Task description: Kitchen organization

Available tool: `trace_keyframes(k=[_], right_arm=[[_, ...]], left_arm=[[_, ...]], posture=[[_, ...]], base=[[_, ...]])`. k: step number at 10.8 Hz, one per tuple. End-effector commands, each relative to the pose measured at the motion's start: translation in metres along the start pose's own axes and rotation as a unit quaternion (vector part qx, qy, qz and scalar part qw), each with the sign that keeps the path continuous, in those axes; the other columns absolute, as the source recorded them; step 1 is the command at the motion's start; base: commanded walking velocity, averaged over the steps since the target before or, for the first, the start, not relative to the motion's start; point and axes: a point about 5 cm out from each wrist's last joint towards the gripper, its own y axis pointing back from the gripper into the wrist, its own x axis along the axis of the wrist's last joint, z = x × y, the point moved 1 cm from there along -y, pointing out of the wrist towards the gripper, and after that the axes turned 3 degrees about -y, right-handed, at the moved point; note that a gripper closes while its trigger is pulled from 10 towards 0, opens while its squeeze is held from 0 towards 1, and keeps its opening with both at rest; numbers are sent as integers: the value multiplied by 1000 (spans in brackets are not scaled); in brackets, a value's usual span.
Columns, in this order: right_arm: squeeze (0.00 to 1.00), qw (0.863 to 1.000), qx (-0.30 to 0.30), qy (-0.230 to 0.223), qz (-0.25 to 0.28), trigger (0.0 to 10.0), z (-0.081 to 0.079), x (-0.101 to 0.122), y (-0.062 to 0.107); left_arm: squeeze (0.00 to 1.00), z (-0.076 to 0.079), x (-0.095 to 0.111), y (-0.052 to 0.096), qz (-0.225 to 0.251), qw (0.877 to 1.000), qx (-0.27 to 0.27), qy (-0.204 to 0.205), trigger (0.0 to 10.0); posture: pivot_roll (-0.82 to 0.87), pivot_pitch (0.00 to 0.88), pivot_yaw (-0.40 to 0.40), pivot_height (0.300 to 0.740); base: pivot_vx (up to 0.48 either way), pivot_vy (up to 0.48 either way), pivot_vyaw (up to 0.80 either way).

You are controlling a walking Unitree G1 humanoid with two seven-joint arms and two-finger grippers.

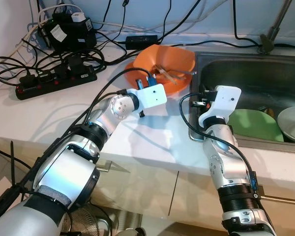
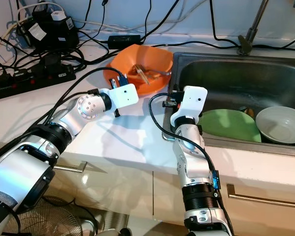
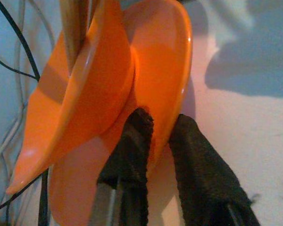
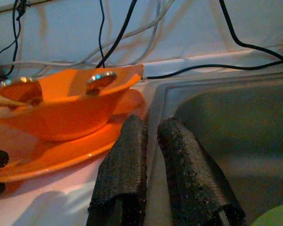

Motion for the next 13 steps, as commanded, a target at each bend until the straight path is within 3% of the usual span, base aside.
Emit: trace_keyframes(k=[1,3,4,7,9,13], right_arm=[[0,1000,-7,-1,-12,10000,3,-5,0],[0,1000,-7,-1,-12,10000,3,-5,0],[0,1000,-8,0,-12,10000,4,-5,0],[0,1000,-9,2,-12,10000,6,-5,-1],[0,1000,-7,1,-15,10000,6,-6,-2],[0,1000,-3,-2,-16,10000,4,-7,-3]], left_arm=[[0,20,-14,1,-29,999,-39,1,0],[0,20,-16,4,-18,999,-46,12,0],[0,20,-17,7,-9,999,-47,12,10000],[0,39,-24,24,31,997,-62,15,10000],[0,53,-20,47,62,995,-76,0,10000],[0,51,-6,86,87,990,-108,-41,10000]], posture=[[131,109,107,740],[138,109,105,740],[141,110,103,740],[156,113,97,740],[175,117,90,740],[200,116,85,740]], base=[[0,0,0],[0,0,0],[0,0,0],[0,0,0],[0,0,0],[0,0,0]])
